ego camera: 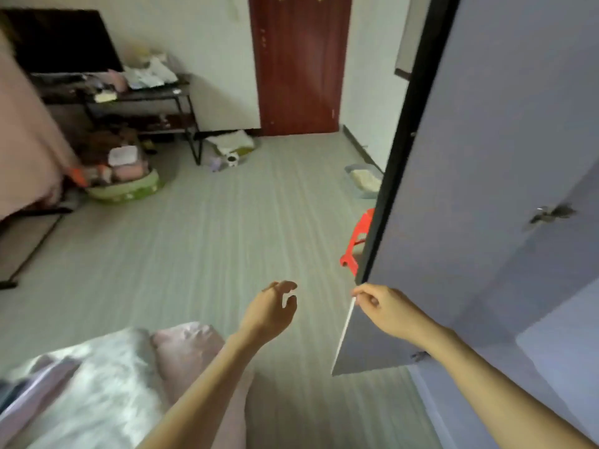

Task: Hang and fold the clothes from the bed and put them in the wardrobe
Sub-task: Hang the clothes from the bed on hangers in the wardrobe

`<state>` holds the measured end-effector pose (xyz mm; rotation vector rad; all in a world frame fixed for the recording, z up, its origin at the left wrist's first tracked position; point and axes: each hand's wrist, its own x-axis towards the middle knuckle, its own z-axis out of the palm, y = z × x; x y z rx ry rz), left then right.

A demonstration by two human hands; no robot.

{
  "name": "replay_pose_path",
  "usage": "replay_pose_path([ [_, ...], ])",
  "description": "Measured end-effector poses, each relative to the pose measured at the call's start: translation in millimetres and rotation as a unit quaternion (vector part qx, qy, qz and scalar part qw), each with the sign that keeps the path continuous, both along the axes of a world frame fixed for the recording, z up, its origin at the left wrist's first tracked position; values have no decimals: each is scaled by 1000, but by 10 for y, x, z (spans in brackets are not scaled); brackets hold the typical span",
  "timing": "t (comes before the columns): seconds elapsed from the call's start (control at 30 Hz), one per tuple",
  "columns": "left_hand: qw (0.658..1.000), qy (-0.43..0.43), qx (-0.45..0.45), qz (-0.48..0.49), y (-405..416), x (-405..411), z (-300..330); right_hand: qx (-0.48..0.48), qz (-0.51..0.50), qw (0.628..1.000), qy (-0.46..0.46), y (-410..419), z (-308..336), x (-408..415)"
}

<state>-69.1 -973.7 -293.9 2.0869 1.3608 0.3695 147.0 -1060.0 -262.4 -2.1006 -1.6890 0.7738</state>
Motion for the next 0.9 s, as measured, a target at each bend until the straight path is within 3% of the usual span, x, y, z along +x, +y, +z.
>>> replay_pose_path([
  [0.1,992,9,-30,124,-201,-770,-147,-12,117,993,11,343,-183,-609],
  [0.23,954,4,-19,300,-625,-1852,-155,-54,290,956,2,689,-241,-1711],
  [0.43,860,-3,-12,509,-1245,-3299,-279,-37,478,877,-10,906,-295,-3475],
  [0.7,781,59,-23,621,-1379,-5002,-807,-28,572,820,-23,1154,-718,-5366],
  [0.9,775,230,-124,575,-1308,-6209,-1571,-35,607,794,-30,1316,-1355,-6680],
])
